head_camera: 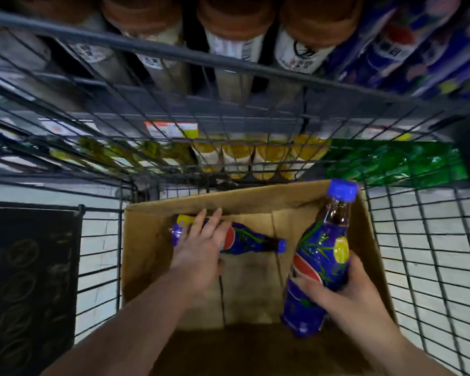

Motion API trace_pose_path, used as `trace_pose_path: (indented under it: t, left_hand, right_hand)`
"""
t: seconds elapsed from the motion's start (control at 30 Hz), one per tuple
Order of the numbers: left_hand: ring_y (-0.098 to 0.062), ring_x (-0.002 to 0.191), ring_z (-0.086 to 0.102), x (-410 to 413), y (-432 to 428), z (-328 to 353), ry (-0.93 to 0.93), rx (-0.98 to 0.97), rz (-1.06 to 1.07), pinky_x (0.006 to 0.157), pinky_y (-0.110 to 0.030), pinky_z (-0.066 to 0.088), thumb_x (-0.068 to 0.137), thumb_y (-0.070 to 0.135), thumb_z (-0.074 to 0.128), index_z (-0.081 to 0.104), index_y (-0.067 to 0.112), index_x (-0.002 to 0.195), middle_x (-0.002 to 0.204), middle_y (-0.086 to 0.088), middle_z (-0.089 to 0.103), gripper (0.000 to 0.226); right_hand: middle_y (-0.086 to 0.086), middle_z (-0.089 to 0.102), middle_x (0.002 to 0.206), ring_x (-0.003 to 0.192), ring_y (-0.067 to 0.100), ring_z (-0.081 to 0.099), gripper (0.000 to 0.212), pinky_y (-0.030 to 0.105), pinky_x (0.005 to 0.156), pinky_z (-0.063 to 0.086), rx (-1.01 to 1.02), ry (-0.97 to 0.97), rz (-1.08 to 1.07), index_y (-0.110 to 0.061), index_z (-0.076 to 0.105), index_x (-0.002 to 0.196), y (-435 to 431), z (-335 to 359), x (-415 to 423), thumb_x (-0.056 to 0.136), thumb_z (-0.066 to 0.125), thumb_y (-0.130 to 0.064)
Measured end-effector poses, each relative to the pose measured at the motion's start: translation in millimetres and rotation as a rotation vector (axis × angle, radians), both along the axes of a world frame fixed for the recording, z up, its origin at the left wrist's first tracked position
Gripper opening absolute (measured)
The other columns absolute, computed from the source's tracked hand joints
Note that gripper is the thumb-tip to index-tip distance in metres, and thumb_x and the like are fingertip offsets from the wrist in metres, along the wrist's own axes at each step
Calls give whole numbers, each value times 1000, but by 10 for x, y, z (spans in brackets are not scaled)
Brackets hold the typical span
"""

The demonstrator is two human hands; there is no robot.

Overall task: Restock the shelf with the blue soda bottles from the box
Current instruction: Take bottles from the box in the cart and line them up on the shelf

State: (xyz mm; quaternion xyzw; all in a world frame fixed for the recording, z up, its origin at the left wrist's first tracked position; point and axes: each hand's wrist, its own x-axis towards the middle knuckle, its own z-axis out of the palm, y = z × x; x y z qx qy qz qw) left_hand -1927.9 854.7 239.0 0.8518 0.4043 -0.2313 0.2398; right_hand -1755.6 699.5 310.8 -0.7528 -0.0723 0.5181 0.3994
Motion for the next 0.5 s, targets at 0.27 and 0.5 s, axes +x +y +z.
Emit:
trace_pose_path:
  t: [0.27,0.5]
  left_hand:
    - [-26,120,37,193,116,-309,262,192,-235,98,-37,31,73,47,63,24,19,140,133,-5,39,83]
    - [-23,106,57,-115,-42,-10,31,-176,327,87,-34,48,62,47,74,35,27,128,118,-1,57,79]
  right_hand:
    - [-10,73,90,81,8,70,53,34,79,54,-22,2,-59,-32,54,98,-174,-167,-14,61,83,-9]
    - [-7,71,93,80,0,68,57,23,73,53,-4,9,-51,-35,52,102,-104,74,-20,61,84,-11]
